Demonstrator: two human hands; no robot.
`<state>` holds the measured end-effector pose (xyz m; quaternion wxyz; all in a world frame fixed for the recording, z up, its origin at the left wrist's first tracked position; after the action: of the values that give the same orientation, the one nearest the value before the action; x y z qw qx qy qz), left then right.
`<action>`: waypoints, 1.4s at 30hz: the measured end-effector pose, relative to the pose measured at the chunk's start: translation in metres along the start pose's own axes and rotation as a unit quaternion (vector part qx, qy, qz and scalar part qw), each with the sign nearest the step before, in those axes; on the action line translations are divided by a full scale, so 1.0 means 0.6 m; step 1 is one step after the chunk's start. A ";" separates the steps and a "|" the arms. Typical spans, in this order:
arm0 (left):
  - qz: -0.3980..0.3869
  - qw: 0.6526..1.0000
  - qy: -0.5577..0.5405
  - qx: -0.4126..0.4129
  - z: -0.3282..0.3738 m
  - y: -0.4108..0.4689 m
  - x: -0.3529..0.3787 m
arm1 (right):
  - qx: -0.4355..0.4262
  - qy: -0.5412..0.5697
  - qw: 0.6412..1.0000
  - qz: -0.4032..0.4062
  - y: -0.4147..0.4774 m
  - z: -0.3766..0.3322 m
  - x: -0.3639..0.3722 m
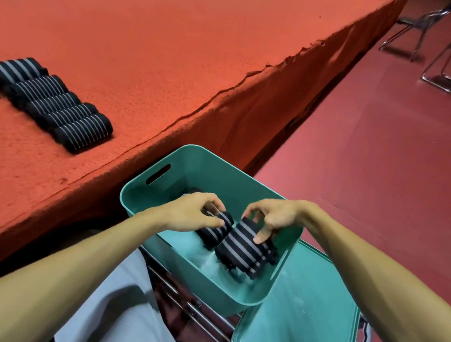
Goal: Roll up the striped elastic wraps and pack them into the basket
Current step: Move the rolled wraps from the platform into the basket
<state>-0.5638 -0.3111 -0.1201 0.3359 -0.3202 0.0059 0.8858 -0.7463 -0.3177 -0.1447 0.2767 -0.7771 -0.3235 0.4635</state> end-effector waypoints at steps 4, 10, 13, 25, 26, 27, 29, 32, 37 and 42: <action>0.038 0.999 0.009 0.016 -0.006 -0.006 -0.028 | 0.076 -0.063 0.994 -0.050 0.040 0.014 0.039; 0.082 0.996 0.000 0.029 -0.022 -0.015 -0.054 | 0.123 -0.187 0.972 -0.070 0.089 0.007 0.069; 0.094 0.995 0.001 0.036 -0.020 -0.014 -0.060 | 0.140 -0.221 0.963 -0.066 0.103 0.012 0.061; 0.093 0.995 0.007 0.034 -0.016 -0.006 -0.052 | 0.101 -0.325 0.935 0.100 0.086 0.016 0.025; 0.095 0.995 0.008 0.033 -0.014 -0.008 -0.055 | 0.097 -0.326 0.934 0.109 0.081 0.011 0.023; 0.099 0.995 0.010 0.031 -0.012 -0.011 -0.059 | 0.092 -0.324 0.934 0.117 0.075 0.004 0.019; 0.108 0.994 0.013 0.029 -0.006 -0.019 -0.069 | 0.075 -0.316 0.936 0.133 0.058 -0.018 0.009; 0.136 0.990 0.019 0.040 0.005 -0.041 -0.093 | 0.028 -0.285 0.945 0.156 0.025 -0.070 -0.010; 0.217 0.974 0.005 0.067 0.032 -0.101 -0.166 | -0.109 -0.192 0.949 0.224 -0.041 -0.214 -0.053; 0.290 0.955 0.019 0.066 0.021 -0.175 -0.269 | -0.228 -0.135 0.919 0.291 -0.075 -0.375 -0.098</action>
<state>-0.4164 -0.3225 0.0036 0.0848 -0.2987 0.1635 0.9364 -0.5763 -0.3629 0.0137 -0.1014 -0.8089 -0.2141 0.5381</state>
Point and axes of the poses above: each hand's wrist, its own y-axis towards the middle knuckle, its own x-axis out of the palm, z = x × y, the point moved 6 cm from there along y, towards the middle knuckle, and after that the axes turned 6 degrees about x, right-handed, at the moved point
